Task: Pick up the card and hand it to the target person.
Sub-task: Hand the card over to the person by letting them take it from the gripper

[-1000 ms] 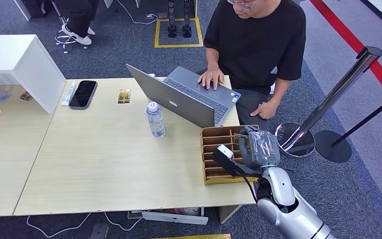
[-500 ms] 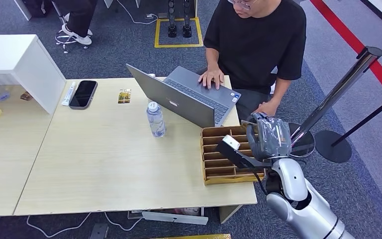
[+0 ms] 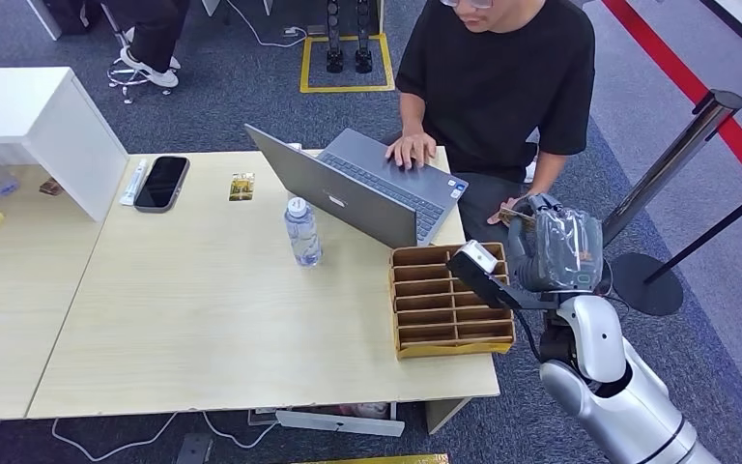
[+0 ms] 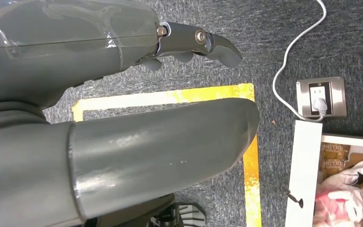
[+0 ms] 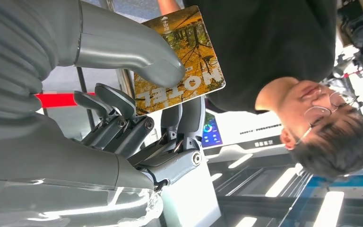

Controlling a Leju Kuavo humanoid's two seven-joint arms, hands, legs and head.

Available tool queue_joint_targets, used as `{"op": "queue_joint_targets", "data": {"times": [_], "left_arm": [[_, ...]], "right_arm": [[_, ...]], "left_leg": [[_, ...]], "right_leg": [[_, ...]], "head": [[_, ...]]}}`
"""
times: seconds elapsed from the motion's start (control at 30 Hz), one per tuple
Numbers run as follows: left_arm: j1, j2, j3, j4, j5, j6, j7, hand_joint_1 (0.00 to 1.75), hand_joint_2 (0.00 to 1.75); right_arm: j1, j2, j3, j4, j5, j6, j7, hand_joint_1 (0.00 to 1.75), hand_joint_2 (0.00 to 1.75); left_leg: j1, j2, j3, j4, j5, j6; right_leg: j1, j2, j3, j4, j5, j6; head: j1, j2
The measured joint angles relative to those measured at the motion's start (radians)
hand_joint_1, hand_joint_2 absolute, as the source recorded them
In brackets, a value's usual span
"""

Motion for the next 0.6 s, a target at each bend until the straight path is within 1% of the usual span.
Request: {"op": "queue_joint_targets", "data": {"times": [0.2, 0.4, 0.6], "left_arm": [[-0.002, -0.004, 0.0, 0.0, -0.011, 0.0, 0.009, 0.0, 0.0], [-0.006, -0.006, 0.0, 0.0, -0.03, -0.001, 0.022, 0.0, 0.0], [-0.008, -0.008, 0.0, 0.0, -0.037, -0.006, 0.028, 0.0, 0.0]], "right_arm": [[0.0, -0.015, -0.023, 0.012, -0.004, 0.001, 0.003, 1.75, 1.75], [-0.001, -0.037, -0.031, 0.047, 0.06, 0.039, 0.014, 1.75, 1.75], [-0.001, -0.051, -0.031, 0.085, 0.068, 0.051, 0.017, 1.75, 1.75]], "left_leg": [[0.0, 0.0, 0.0, 0.0, 0.0, 0.0], [0.0, 0.0, 0.0, 0.0, 0.0, 0.0], [0.0, 0.0, 0.0, 0.0, 0.0, 0.0]], "right_leg": [[0.0, 0.0, 0.0, 0.0, 0.0, 0.0], [0.0, 0.0, 0.0, 0.0, 0.0, 0.0], [0.0, 0.0, 0.0, 0.0, 0.0, 0.0]], "head": [[0.0, 0.0], [0.0, 0.0], [0.0, 0.0]]}}
